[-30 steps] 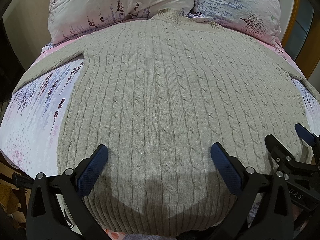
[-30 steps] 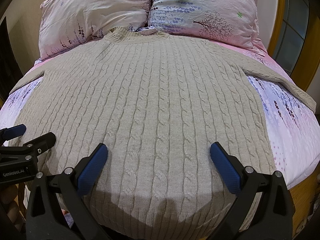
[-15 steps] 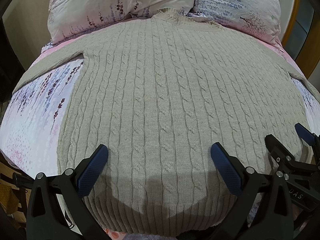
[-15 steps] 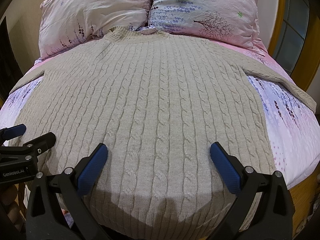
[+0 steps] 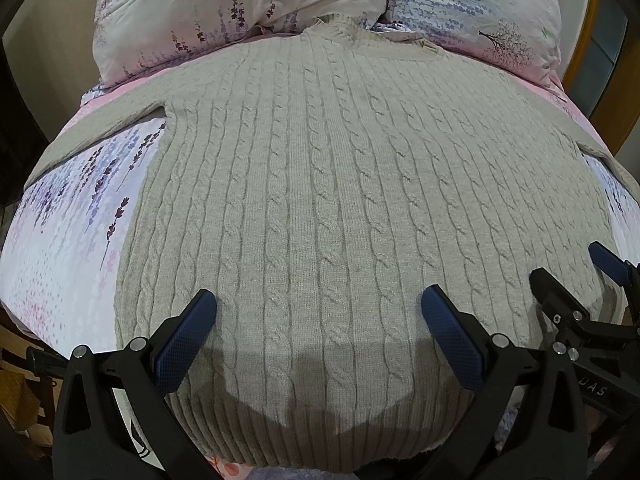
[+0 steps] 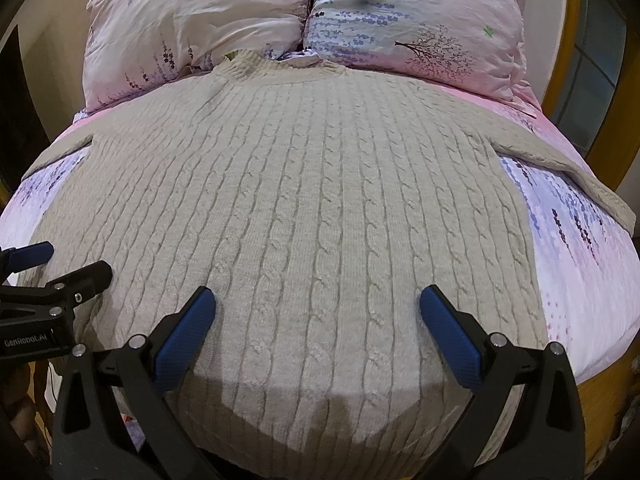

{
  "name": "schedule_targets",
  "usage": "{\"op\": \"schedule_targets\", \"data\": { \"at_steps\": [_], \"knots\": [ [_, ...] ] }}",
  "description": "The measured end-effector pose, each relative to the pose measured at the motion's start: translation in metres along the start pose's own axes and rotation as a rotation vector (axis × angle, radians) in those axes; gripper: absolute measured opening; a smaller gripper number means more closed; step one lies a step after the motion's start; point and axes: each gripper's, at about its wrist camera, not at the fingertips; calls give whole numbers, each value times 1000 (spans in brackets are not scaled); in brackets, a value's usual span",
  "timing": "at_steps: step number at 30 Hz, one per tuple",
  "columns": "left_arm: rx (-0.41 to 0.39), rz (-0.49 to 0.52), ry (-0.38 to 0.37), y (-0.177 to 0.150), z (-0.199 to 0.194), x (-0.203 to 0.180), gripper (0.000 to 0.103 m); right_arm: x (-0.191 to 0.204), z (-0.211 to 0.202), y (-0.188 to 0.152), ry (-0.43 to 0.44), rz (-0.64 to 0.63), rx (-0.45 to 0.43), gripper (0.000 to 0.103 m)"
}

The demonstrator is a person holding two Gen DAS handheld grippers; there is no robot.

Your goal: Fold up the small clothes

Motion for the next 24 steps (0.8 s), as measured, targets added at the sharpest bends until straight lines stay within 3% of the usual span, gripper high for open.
{"op": "schedule_targets", "data": {
  "at_steps": [9,15,19,24],
  "knots": [
    [11,13,-7,2,3,-2,102,-7,5,4,82,-34,-3,101],
    [14,29,-19,5,5,-2,102,-24,8,13,123,47,-19,99],
    [-7,27,-38,9,7,0,102,-81,8,35,134,251,-61,91],
    [-65,-22,-109,21,11,7,102,-190,-1,58,-38,503,-170,77]
  ]
}}
Point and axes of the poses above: each gripper's, at about its wrist camera, not at the fingertips, and z roughly the way its jaws point, x to its left, y to its top, and after that the axes turned 13 degrees about -x, right-handed
